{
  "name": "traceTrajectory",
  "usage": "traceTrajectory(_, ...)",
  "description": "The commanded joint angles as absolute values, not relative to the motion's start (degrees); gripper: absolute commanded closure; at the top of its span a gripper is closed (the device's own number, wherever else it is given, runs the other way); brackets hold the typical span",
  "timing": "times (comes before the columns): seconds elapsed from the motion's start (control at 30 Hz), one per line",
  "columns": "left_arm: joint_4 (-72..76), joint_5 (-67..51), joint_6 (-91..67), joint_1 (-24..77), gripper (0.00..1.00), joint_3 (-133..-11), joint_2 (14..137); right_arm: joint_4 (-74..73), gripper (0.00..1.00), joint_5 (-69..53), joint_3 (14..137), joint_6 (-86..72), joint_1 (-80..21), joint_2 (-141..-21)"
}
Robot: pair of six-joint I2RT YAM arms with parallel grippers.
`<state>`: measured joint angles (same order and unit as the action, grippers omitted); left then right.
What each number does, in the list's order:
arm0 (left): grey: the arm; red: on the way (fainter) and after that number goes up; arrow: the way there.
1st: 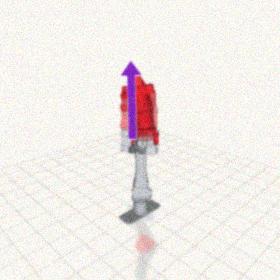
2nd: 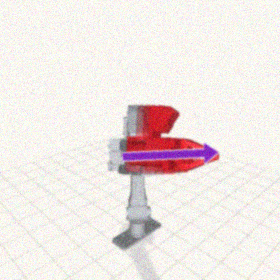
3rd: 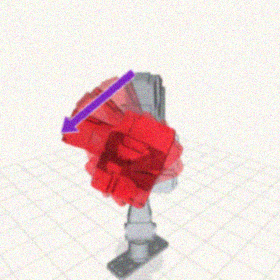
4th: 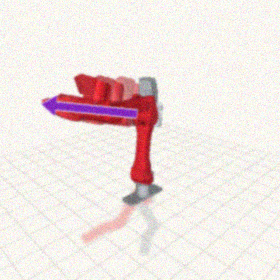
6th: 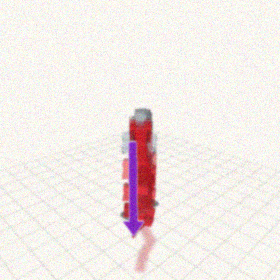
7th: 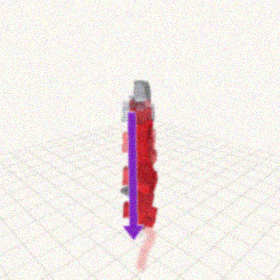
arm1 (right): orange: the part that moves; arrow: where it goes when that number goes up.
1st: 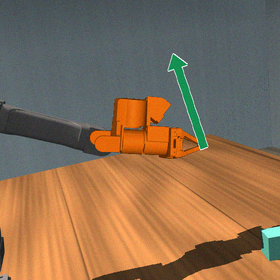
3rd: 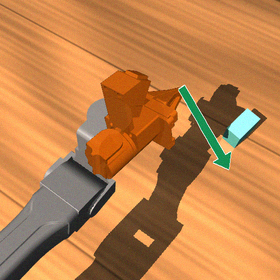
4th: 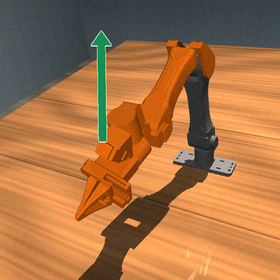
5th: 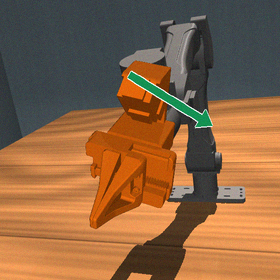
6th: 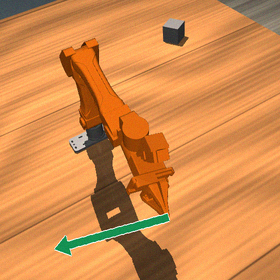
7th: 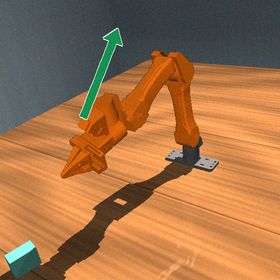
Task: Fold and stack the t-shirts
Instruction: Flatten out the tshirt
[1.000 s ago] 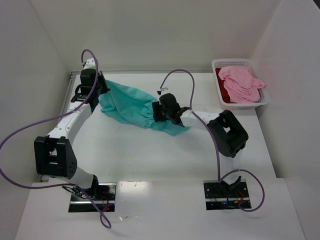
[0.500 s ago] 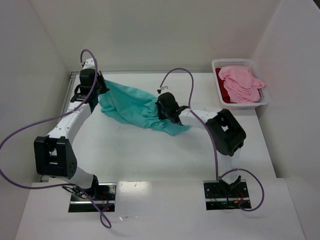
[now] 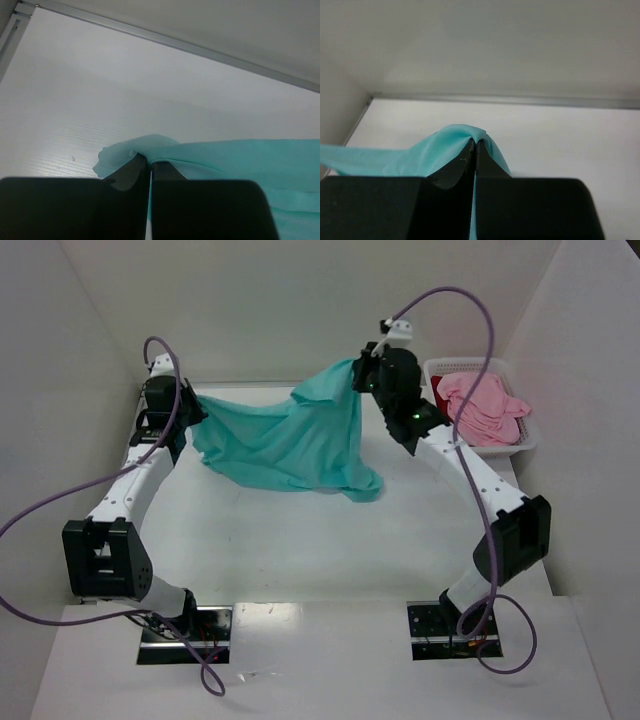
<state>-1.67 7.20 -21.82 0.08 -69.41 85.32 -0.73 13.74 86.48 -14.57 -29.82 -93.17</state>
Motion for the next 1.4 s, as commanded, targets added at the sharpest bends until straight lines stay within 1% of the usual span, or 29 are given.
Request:
traceTrajectory(0.0, 1.3, 5.9, -23.8, -0.9, 1.00, -72.5, 80.9, -0.4, 1.00, 15.9, 89.6, -12.7, -27.2, -88.8)
traceTrajectory(0.27, 0.8, 5.4, -24.3, -1.9, 1.00, -76.3, 76.7, 0.3, 1.00, 16.5, 91.0, -12.1, -25.1, -84.7)
traceTrajectory(0.43, -0.8, 5.4, -23.3, -2.5, 1.00, -82.8, 75.1, 0.3, 1.00, 17.2, 95.6, -10.6, -24.5, -83.0)
traceTrajectory(0.6, -2.4, 5.4, -22.2, -3.0, 1.00, -87.0, 73.9, -0.3, 1.00, 17.2, 98.4, -11.2, -19.2, -79.5)
traceTrajectory(0.8, -2.4, 6.5, -22.1, -3.0, 1.00, -87.5, 69.9, 1.7, 1.00, 20.0, 99.1, -11.3, -17.1, -75.2)
traceTrajectory(0.93, -1.8, 6.5, -21.5, -3.0, 1.00, -90.0, 69.9, 1.1, 1.00, 19.5, 100.1, -10.6, -17.1, -75.2)
traceTrajectory(1.13, -0.3, 2.5, -19.9, -3.0, 1.00, -92.3, 71.5, 2.2, 1.00, 19.5, 100.1, -10.5, -17.1, -74.7)
traceTrajectory(1.37, 1.0, -4.8, -17.6, -3.0, 1.00, -90.8, 72.7, 2.9, 1.00, 20.8, 96.9, -10.0, -17.1, -74.7)
